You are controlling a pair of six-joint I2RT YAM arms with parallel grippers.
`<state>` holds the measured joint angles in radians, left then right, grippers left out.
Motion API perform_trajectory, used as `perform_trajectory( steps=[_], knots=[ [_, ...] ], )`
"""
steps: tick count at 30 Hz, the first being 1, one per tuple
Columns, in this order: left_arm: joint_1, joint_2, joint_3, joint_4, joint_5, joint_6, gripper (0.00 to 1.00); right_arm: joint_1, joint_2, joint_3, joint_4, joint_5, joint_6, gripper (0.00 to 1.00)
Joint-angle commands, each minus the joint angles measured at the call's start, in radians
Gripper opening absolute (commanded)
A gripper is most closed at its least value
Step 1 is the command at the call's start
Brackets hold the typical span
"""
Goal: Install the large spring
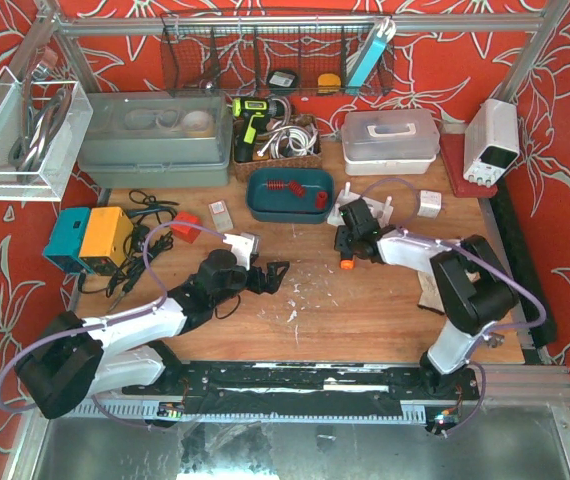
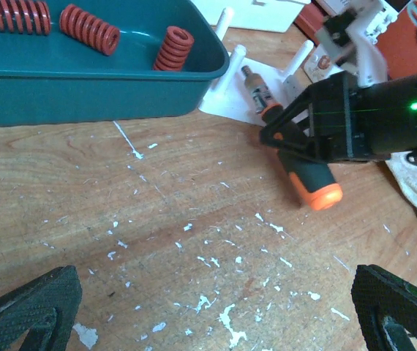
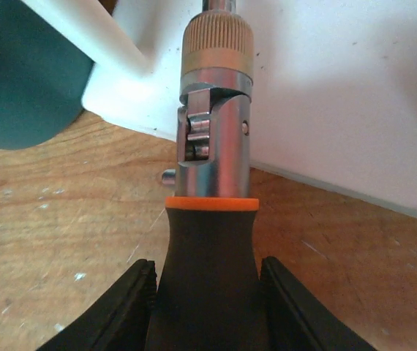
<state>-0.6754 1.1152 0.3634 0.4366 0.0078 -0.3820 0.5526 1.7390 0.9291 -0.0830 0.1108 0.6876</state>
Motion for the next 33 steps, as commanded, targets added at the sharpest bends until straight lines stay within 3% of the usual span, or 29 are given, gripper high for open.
perform_trajectory(
  steps=[1,9,16,24,28,33],
  knots=[
    [-0.006,0.002,-0.006,0.033,-0.015,0.001,1.00,0.004,-0.139,-0.042,0.031,-0.009,-0.003,0.00],
    [-0.006,0.016,-0.005,0.035,-0.008,0.005,1.00,0.004,-0.385,-0.116,-0.038,0.036,-0.049,0.00],
    [-0.006,0.011,-0.006,0.039,0.004,0.001,1.00,-0.015,-0.562,-0.177,-0.184,0.292,-0.126,0.00],
    [-0.006,0.014,-0.006,0.041,0.009,0.001,1.00,-0.208,-0.526,-0.238,-0.200,0.240,-0.125,0.00],
    [-0.006,0.013,-0.007,0.039,0.005,0.002,1.00,-0.248,-0.479,-0.248,-0.196,0.230,-0.130,0.00],
    [-0.006,0.015,-0.006,0.040,0.003,0.002,1.00,-0.280,-0.393,-0.246,-0.183,0.199,-0.121,0.09]
  ],
)
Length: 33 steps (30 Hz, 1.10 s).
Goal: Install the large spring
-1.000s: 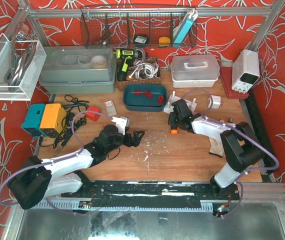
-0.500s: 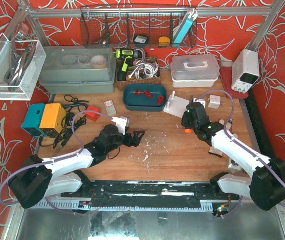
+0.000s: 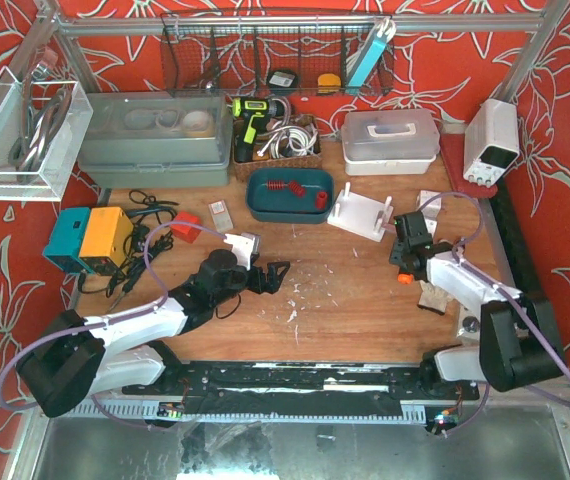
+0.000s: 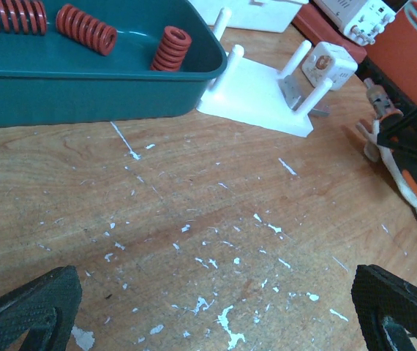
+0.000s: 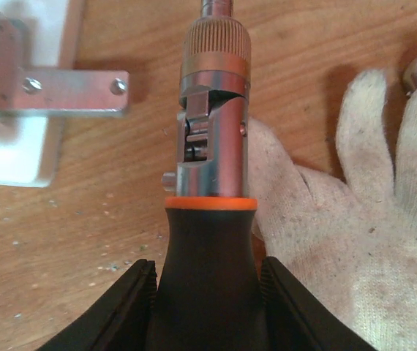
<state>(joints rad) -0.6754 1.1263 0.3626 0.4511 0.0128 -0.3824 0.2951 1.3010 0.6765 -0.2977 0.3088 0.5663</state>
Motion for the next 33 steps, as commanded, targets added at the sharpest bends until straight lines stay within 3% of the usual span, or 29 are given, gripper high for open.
perform_trajectory(
  steps=[1,15,28,33],
  knots=[
    [-0.006,0.005,-0.006,0.025,-0.002,0.004,1.00,-0.029,0.062,0.011,0.028,0.004,0.002,0.10],
    [-0.006,-0.003,-0.006,0.021,-0.002,0.003,1.00,-0.054,0.183,0.061,-0.014,0.010,0.024,0.53],
    [-0.006,0.001,-0.007,0.031,0.018,0.002,1.00,-0.056,0.054,0.108,-0.082,-0.007,0.009,0.59],
    [-0.009,0.004,-0.010,0.065,0.092,0.005,1.00,-0.054,-0.037,0.127,-0.003,-0.095,-0.178,0.61]
  ],
)
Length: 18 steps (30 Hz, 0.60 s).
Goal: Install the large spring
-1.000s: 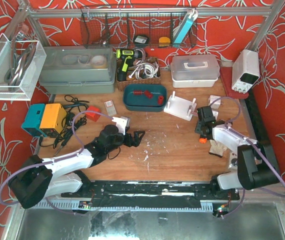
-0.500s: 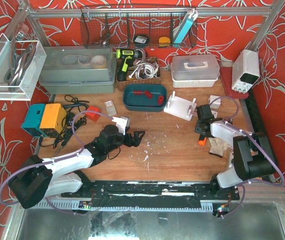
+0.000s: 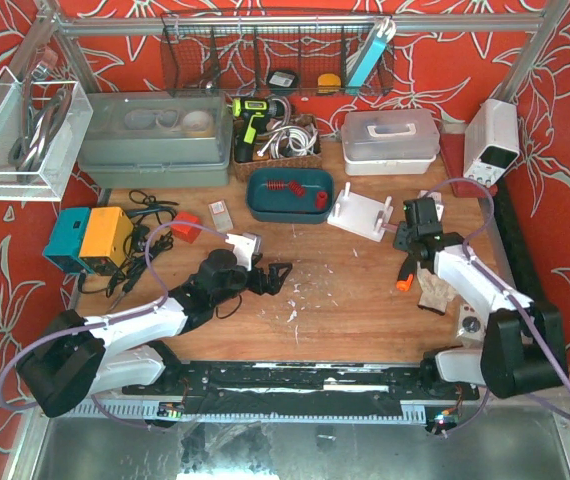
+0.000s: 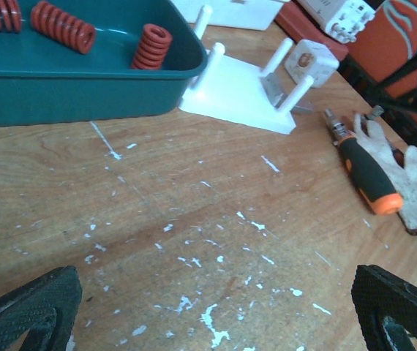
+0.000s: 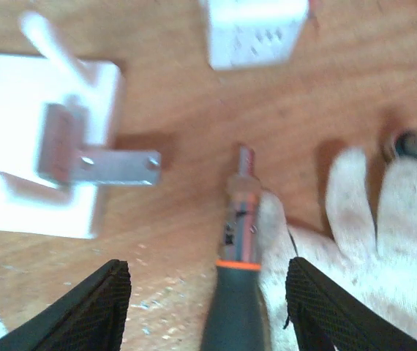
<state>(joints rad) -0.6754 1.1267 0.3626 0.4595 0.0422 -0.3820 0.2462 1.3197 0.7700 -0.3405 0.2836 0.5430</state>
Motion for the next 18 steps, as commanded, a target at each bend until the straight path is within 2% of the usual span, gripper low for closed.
perform_trajectory(
  steps=[1,4,8,14,18],
  knots=[
    [-0.011,0.004,-0.013,0.068,0.079,0.006,1.00,-0.006,-0.066,0.036,0.069,-0.094,-0.212,0.62],
    [-0.020,-0.001,-0.026,0.099,0.107,0.007,1.00,-0.006,-0.079,0.054,0.115,-0.179,-0.435,0.62],
    [-0.026,-0.005,-0.030,0.106,0.099,0.008,1.00,-0.006,-0.056,0.137,0.042,-0.209,-0.701,0.62],
    [-0.030,-0.018,-0.031,0.099,0.093,0.010,1.00,-0.007,0.146,0.330,-0.273,-0.177,-1.040,0.61],
    [-0.031,-0.040,-0.047,0.110,0.072,0.006,1.00,-0.058,0.209,0.394,-0.354,-0.317,-1.160,0.60]
  ],
)
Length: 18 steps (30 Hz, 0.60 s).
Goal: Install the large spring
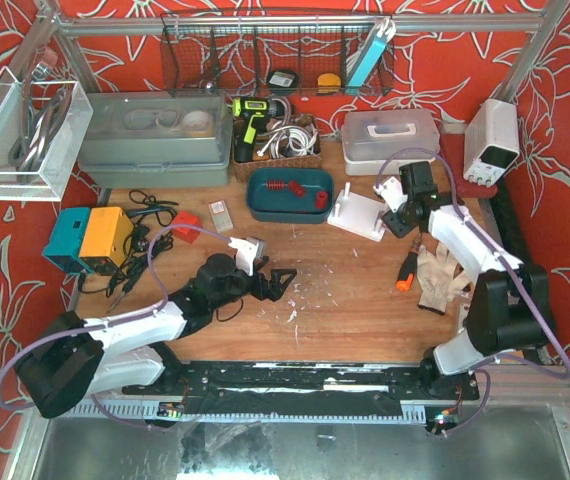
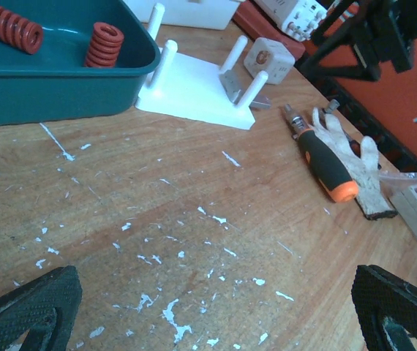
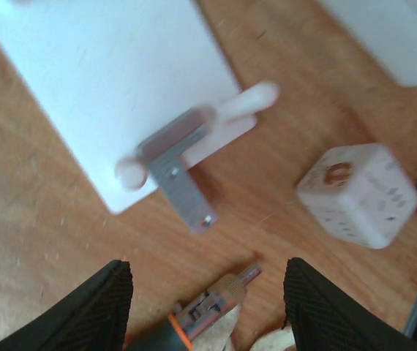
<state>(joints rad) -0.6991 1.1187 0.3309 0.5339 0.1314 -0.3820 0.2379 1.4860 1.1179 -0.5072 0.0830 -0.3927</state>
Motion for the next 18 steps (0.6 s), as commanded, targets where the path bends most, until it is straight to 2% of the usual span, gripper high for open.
perform_trajectory(
  steps=[1,10,18],
  knots=[
    [-0.007,-0.035,-0.015,0.033,-0.019,0.006,1.00,-0.065,0.054,0.055,-0.188,-0.153,-0.247,0.60],
    [-0.007,-0.039,-0.027,0.043,-0.048,0.006,1.00,-0.180,0.171,0.107,-0.193,-0.434,-0.425,0.58],
    [-0.008,-0.003,-0.023,0.057,-0.046,0.007,1.00,-0.220,0.278,0.157,-0.159,-0.456,-0.498,0.54]
  ],
)
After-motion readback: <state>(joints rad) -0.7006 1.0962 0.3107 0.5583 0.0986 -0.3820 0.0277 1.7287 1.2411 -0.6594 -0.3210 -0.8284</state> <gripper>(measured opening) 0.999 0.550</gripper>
